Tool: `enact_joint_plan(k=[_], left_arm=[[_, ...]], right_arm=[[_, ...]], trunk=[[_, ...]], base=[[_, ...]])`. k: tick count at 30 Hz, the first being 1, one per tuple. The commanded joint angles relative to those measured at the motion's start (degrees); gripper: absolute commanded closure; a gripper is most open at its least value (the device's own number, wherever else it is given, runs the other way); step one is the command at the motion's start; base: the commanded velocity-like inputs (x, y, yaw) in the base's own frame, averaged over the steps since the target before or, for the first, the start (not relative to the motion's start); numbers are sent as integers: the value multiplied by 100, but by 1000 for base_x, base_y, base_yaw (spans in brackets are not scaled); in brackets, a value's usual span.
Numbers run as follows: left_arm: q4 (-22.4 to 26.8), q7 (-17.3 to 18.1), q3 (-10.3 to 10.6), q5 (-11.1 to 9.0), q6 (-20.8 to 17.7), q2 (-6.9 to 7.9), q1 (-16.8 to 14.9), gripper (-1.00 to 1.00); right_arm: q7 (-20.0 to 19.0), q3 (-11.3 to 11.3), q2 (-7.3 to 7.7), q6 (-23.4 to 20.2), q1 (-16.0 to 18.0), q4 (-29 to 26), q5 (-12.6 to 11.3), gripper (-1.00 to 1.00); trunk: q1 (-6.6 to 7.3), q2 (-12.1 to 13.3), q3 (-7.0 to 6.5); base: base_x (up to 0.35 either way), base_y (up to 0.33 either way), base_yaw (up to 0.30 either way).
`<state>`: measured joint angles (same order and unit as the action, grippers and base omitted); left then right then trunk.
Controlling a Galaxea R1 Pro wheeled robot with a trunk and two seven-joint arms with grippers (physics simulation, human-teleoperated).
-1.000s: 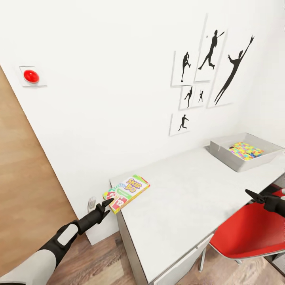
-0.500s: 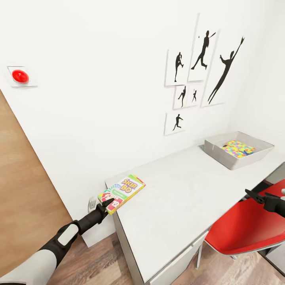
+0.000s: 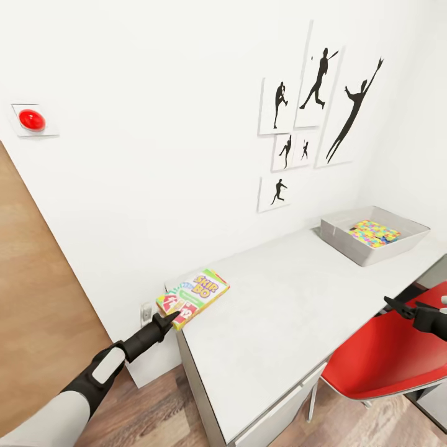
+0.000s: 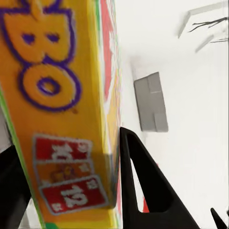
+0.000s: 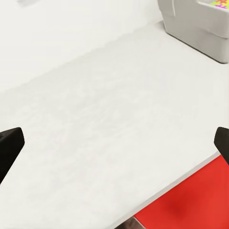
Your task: Put all the toys in the child's room - the three board games (two on the bed and one on the table), the two jigsaw puzzles on the table, and the tennis ball on the table - inside the toy box on the table in the child's room.
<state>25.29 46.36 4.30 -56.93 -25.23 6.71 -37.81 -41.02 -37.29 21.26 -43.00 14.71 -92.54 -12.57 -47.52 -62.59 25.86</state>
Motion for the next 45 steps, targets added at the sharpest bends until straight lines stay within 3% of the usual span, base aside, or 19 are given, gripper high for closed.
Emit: enact_joint_plan(k=[1, 4, 8, 11, 12, 16, 21, 25, 30, 31, 32, 35, 37, 45], left_arm=[[66, 5, 37, -38, -33, 1, 3, 100], [454, -9, 48, -17, -75, -25, 104, 100], [575, -12, 76, -12, -122, -105, 136, 100], [774, -75, 322, -9, -211, -214, 136, 100], [962, -135, 413, -15, -249, -231, 141, 100], [1195, -208, 496, -8, -440, -262, 166, 100], [1916, -920, 512, -30, -609, -375, 415, 100], [2125, -1081, 511, -53, -705, -422, 492, 100], [2225, -1345, 523, -17, -734, -640, 513, 100], [2293, -1489, 525, -15, -740, -704, 512, 100], [2683, -2056, 551, -15, -967, -861, 518, 100], [3001, -2360, 596, -55, -1142, -910, 539, 100], [3302, -2386, 606, -68, -1166, -944, 639, 100], [3669, -2499, 915, -76, -1271, -944, 696, 100]], right_arm=[[-14, -7, 0, -34, 6, -1, -14, -100], [-12, -6, -5, -29, 6, -2, -13, -100], [-11, -4, -12, -26, 6, -1, -12, -100], [-26, 11, -22, 62, 6, -1, -10, -100], [-28, 15, -32, 274, 6, -1, -9, -100], [-45, 14, -46, 619, 6, -1, -9, -100], [-184, -2, -16, 710, -1, -1, -7, -100], [-508, -169, -17, 719, -3, -1, -7, -100], [-633, -289, -20, 694, -3, -1, -8, -100], [-643, -301, -14, 677, -3, -1, -5, -100], [-658, -318, -1, 647, -3, -1, -5, -100], [-661, -330, 1, 651, -3, -1, -7, -100], [-664, -333, 1, 660, -3, -1, -5, -100], [-664, -342, 3, 665, -3, -1, -8, -100]], trunk=[[0, -4, 6], [0, -4, 6], [0, -4, 6], [0, -4, 6], [0, -4, 6], [0, -4, 6], [0, -4, 6], [0, -4, 6], [0, -4, 6], [0, -4, 6], [22, 36, -12], [87, 157, -65], [131, 237, -99], [307, 558, -241]], base=[[0, 0, 0], [0, 0, 0], [0, 0, 0], [0, 0, 0], [0, 0, 0], [0, 0, 0], [0, 0, 0], [0, 0, 0], [0, 0, 0], [0, 0, 0], [0, 0, 0], [0, 0, -24], [0, 0, -222], [0, 0, -291]])
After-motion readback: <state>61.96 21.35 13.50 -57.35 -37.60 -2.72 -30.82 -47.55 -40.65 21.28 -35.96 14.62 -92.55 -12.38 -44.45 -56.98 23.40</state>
